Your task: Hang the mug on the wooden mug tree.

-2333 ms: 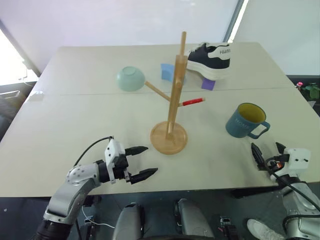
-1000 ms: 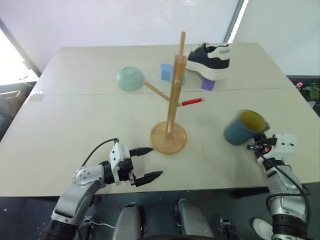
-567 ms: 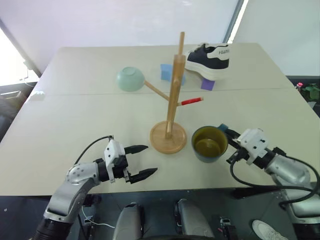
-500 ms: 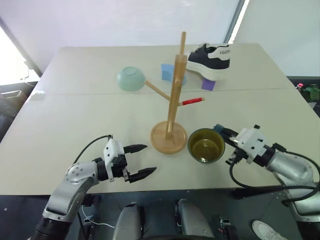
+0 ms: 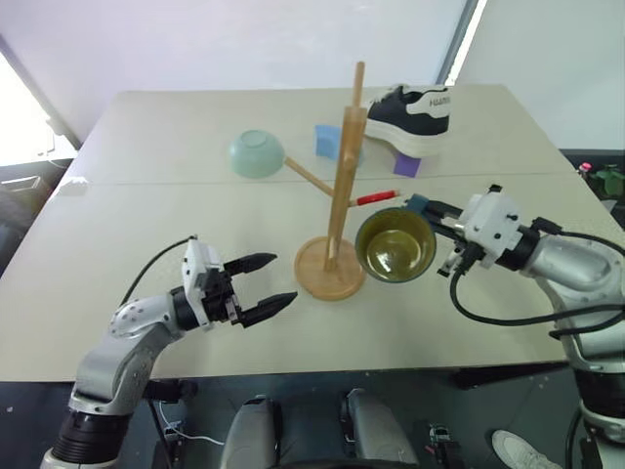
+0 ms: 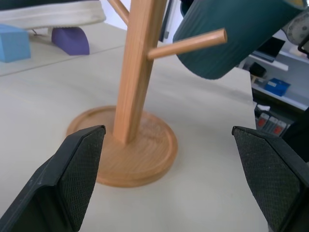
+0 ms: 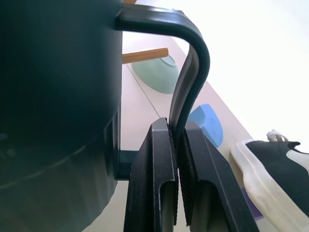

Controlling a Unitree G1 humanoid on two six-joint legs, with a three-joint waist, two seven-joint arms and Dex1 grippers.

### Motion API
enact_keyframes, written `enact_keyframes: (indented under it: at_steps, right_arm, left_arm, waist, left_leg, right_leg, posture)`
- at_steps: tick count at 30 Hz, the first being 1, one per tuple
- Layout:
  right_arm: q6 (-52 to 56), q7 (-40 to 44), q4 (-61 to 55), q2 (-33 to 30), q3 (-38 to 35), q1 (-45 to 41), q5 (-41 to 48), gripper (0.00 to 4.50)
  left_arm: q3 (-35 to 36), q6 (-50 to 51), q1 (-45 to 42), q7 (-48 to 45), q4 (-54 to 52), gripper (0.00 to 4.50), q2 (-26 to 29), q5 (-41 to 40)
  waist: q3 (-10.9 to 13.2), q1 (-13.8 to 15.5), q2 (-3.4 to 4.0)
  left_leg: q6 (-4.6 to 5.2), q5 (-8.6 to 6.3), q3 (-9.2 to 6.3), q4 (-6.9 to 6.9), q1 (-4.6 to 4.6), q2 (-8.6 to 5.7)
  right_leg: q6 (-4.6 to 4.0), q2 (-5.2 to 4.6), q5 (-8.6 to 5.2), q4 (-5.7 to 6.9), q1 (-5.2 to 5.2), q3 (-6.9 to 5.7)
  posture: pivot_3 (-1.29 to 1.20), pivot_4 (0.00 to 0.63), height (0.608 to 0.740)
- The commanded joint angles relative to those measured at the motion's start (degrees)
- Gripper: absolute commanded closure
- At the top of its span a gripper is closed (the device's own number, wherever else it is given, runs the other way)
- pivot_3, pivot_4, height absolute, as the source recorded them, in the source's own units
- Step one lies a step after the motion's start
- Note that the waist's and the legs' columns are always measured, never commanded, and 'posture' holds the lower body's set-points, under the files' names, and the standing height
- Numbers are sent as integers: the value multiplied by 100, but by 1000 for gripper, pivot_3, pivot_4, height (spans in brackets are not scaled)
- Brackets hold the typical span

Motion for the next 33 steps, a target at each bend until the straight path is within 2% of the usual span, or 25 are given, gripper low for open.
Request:
enact_keyframes:
  at_steps: [1, 10, 24, 25, 26, 29, 30, 31, 33]
  right_arm:
    - [-194, 188, 101, -65, 5, -304, 45, 4472]
    - [-223, 393, 418, 50, 327, -966, -16, 4472]
    - [101, 587, 659, 101, 702, -1461, -110, 4472]
    - [112, 580, 652, 105, 688, -1469, -105, 3778]
    - [92, 568, 646, 106, 678, -1479, -127, 3499]
    - [-39, 468, 619, 110, 649, -1536, -253, 2073]
    - [-61, 446, 608, 97, 642, -1550, -287, 1454]
    - [-73, 422, 593, 76, 623, -1557, -308, 1065]
    - [-1, 370, 525, -1, 495, -1522, -267, 1065]
  left_arm:
    - [186, 151, -77, 102, -349, 0, 43, -255]
    - [276, 438, -202, 316, -726, 0, 11, -673]
    - [407, 630, -544, 487, -896, 0, 75, -1050]
    - [408, 633, -541, 490, -899, 0, 75, -1051]
    - [408, 635, -538, 493, -900, 0, 74, -1050]
    - [413, 635, -532, 500, -896, 0, 71, -1043]
    - [413, 634, -531, 501, -894, 0, 70, -1040]
    - [411, 630, -526, 502, -890, 0, 69, -1031]
    - [421, 611, -497, 521, -852, 0, 62, -991]
  waist:
    - [0, -5, 0]
    - [0, -2, 0]
    - [0, 0, 0]
    - [0, 1, 0]
    - [0, 0, 0]
    - [0, 0, 0]
    - [0, 0, 0]
    - [0, 0, 0]
    - [0, 0, 0]
  left_leg:
    - [0, 0, 0, 0, 0, 0]
    - [0, 0, 0, 1, 1, 0]
    - [0, 0, 0, 3, 0, -1]
    - [0, 0, 0, 3, 0, -1]
    - [0, 0, 0, 3, 0, -1]
    - [0, 0, 0, 3, 0, -1]
    - [0, 0, 0, 3, 1, -1]
    - [0, 0, 0, 3, 1, -1]
    - [0, 0, 0, 3, 1, -1]
  right_leg:
    - [0, 1, 0, 0, 0, 0]
    - [0, 0, 1, 4, 0, 1]
    - [0, 0, 1, 5, 1, 1]
    - [0, 0, 1, 4, 1, 1]
    - [0, 0, 1, 4, 1, 1]
    - [0, 0, 1, 5, 1, 1]
    - [0, 0, 1, 5, 1, 1]
    - [0, 0, 1, 5, 1, 1]
    - [0, 1, 1, 5, 1, 1]
  posture:
    - [0, 150, 740]
    - [0, 150, 740]
    - [0, 150, 740]
    - [0, 150, 740]
    - [0, 150, 740]
    - [0, 150, 740]
    - [0, 150, 740]
    - [0, 150, 740]
    - [0, 150, 740]
